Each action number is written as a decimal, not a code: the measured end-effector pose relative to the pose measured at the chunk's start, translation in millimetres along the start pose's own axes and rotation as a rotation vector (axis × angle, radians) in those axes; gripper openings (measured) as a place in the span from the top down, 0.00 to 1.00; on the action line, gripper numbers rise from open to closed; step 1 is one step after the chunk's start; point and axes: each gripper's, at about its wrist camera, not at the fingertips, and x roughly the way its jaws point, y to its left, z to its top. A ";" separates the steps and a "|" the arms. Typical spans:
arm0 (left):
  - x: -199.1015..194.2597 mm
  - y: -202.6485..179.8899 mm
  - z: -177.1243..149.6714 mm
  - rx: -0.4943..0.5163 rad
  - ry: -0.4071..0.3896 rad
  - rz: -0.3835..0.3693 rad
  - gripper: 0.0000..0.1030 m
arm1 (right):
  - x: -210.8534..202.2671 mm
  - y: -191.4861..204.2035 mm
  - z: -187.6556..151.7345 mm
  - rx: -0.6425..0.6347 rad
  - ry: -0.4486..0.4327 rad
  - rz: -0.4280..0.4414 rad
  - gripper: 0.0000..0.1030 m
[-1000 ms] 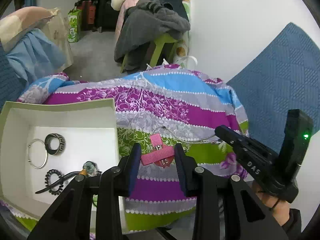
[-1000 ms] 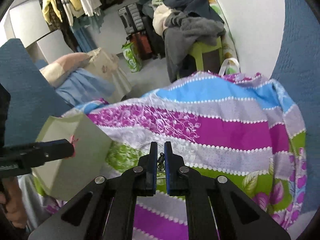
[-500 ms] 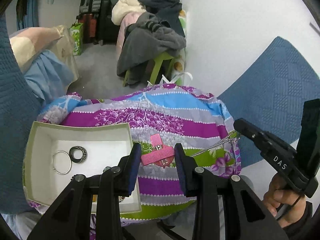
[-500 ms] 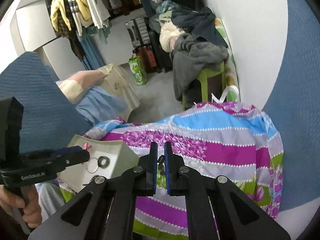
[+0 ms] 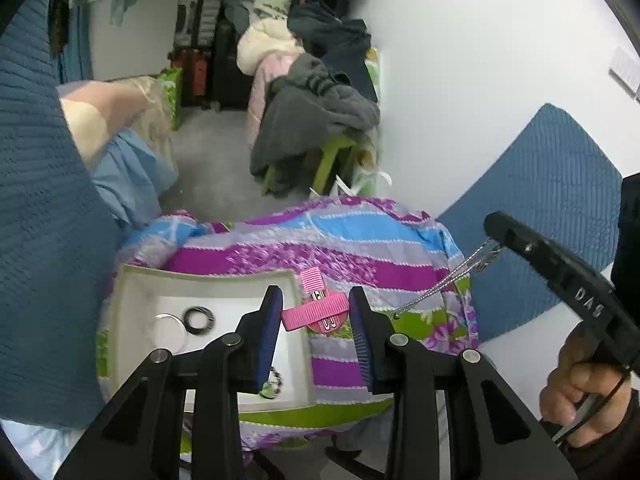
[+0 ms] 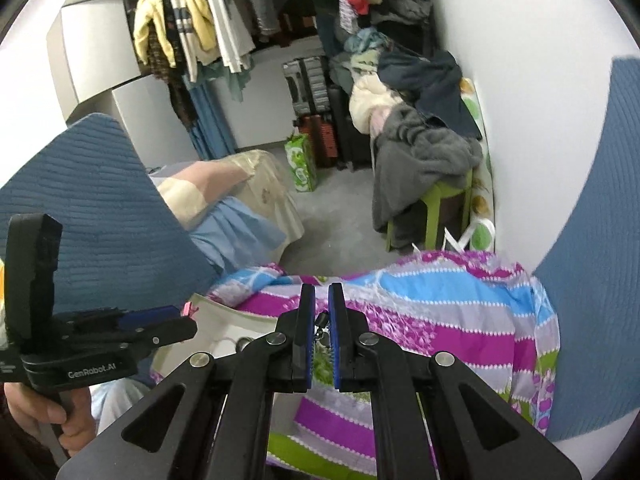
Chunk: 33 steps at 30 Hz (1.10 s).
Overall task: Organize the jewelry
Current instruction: 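Carry the pink bow necklace over the white box with the left gripper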
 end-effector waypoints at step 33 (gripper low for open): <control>4.7 141.4 -15.8 -0.002 0.010 -0.015 0.67 | 75.8 102.6 -15.2 -0.010 0.089 -0.040 0.95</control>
